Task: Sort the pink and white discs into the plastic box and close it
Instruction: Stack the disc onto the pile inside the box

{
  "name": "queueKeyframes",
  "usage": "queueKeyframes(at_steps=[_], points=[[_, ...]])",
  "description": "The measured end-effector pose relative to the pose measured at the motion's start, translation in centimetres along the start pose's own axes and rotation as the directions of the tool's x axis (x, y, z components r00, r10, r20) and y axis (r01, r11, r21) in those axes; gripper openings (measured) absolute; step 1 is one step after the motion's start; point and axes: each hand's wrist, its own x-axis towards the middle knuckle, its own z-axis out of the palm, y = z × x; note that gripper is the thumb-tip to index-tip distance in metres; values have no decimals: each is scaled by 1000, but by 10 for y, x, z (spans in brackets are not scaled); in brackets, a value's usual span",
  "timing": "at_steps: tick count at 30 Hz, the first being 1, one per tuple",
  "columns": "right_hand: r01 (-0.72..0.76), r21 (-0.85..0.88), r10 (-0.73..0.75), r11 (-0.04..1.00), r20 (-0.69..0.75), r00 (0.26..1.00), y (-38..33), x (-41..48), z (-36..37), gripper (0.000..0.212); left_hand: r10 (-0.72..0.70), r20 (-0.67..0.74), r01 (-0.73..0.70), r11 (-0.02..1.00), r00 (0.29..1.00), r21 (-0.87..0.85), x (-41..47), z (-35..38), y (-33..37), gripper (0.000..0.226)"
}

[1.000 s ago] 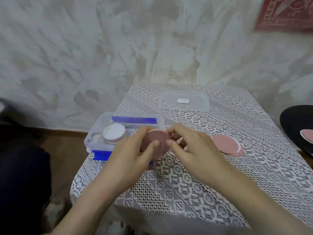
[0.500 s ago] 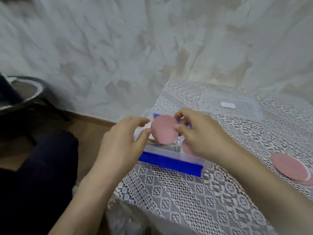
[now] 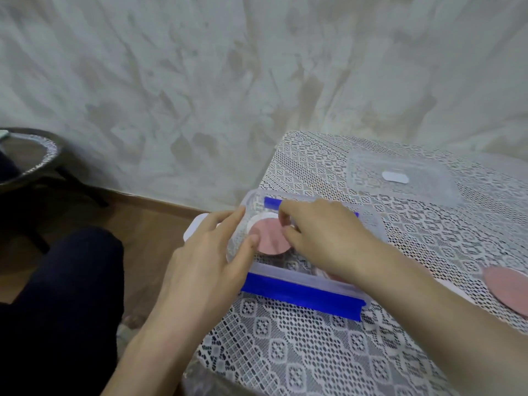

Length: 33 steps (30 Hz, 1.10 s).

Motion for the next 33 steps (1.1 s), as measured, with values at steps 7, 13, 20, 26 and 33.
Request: queueKeyframes(at_steps=[7,13,20,26,33], points=[[33,-58,-25,998,134,991,-4,-4,-6,42,1,-2,-1,1000,1000,13,1,0,1,52],[48,-5,-48,999,47,998,-1,5,7,27,-12,8,12,1000,1000,15,3,-1,1,54],[67,-19,-67,998,43,997,1,7,9,26,-3,-21,4,999,1000,39,2,-6,8,45],[126,-103,-125,987,12,992,-3,-5,-9,32,44,-25,-34,944,999,327,8,-11,13,52],[106,-237,-146,966,-160,976,15,-45,-37,24,207,-14,-176,864,978,472,20,-2,43,40]])
